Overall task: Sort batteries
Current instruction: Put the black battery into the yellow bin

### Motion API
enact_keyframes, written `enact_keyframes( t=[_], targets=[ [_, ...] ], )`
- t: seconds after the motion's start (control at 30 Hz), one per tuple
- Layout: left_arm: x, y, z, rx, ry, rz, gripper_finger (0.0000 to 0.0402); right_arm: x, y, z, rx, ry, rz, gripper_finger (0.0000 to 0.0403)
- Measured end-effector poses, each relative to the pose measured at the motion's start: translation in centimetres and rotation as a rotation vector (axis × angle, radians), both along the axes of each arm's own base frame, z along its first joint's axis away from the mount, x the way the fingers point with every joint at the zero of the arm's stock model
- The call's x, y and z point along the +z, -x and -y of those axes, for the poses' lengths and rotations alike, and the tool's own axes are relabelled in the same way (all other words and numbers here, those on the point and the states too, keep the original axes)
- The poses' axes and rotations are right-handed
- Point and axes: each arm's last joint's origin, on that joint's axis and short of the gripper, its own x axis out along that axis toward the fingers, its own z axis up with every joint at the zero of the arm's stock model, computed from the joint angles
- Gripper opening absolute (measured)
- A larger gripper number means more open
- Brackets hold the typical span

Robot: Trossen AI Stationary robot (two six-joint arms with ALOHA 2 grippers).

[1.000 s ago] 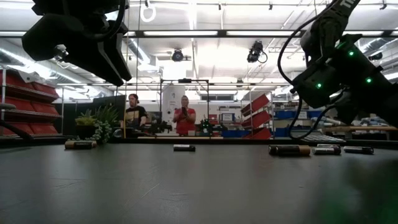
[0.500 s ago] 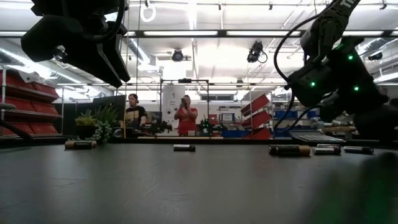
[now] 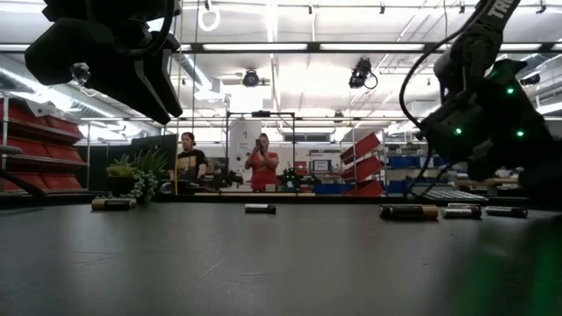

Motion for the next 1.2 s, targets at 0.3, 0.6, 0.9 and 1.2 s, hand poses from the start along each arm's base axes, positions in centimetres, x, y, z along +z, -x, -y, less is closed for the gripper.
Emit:
enact_keyframes(
  t=[0.3,0.6,0.9,1.2],
  targets=[
    [0.0,0.0,0.0,-0.003,0.002,0.0,0.0172,0.4,0.4,0.5,0.008,-0.037,-0.06,0.0246],
    [0.0,-0.1,0.0,-0.006,0.003,0.004,0.0172,0.8,1.1,1.4,-0.037,-0.117,-0.129,0.0247],
    [0.1,-0.1,0.1,-0.007,0.006,0.012,0.0172,0.4,1.2,2.8,-0.093,-0.116,-0.072,0.0248],
    [0.0,-0.1,0.1,-0.012,0.019,0.007,0.0172,0.2,1.8,4.0,-0.162,-0.071,-0.073,0.0251]
  ],
)
